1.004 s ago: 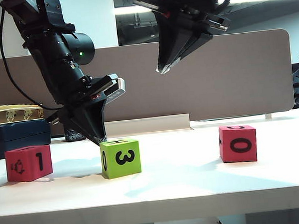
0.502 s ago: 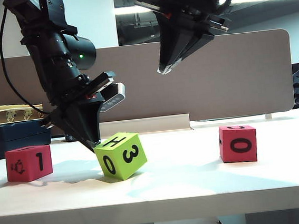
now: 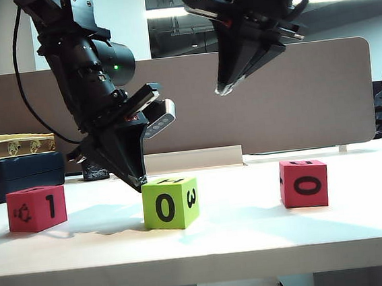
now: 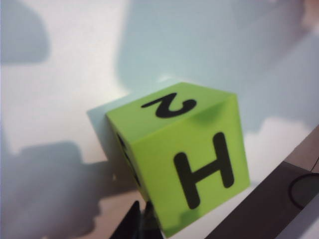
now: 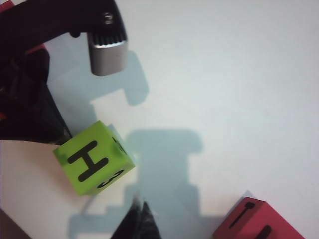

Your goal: Select the appropriate blocks from the scattered letter blocks on the table and arrange them in a row to spell out "THU".

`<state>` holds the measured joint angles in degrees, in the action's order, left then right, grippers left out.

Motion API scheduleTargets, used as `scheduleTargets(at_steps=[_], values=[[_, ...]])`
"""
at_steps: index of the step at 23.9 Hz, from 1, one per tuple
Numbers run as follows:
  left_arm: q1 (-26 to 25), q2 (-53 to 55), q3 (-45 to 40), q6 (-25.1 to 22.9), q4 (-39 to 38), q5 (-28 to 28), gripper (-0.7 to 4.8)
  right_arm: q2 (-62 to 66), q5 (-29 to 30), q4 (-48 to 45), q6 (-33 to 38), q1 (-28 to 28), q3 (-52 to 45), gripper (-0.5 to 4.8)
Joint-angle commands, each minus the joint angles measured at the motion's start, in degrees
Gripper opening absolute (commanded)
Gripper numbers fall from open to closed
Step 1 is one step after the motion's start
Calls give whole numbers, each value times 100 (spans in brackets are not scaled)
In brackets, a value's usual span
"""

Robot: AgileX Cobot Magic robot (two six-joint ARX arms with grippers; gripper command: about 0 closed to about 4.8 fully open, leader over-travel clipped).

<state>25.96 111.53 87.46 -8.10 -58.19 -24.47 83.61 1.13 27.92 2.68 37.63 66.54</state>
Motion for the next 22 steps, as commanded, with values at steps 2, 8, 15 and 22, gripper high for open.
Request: scheduleTargets(at_steps=[2,8,15,22], values=[[28,-13,9,-4,-85,-17,-6,-103,2,-22,-15,-63,17,-5],[70,-15,9,-2,-103,-20,-6,-118,-11,-22,-15,-83,17,-5],[68,-105,13,20,37,1464,-6,-118,-4,66,-15,-105,17,-5],[-24,-1010,13,-24,232,2345,-6,-68,13,492,37,-105,11,-5]])
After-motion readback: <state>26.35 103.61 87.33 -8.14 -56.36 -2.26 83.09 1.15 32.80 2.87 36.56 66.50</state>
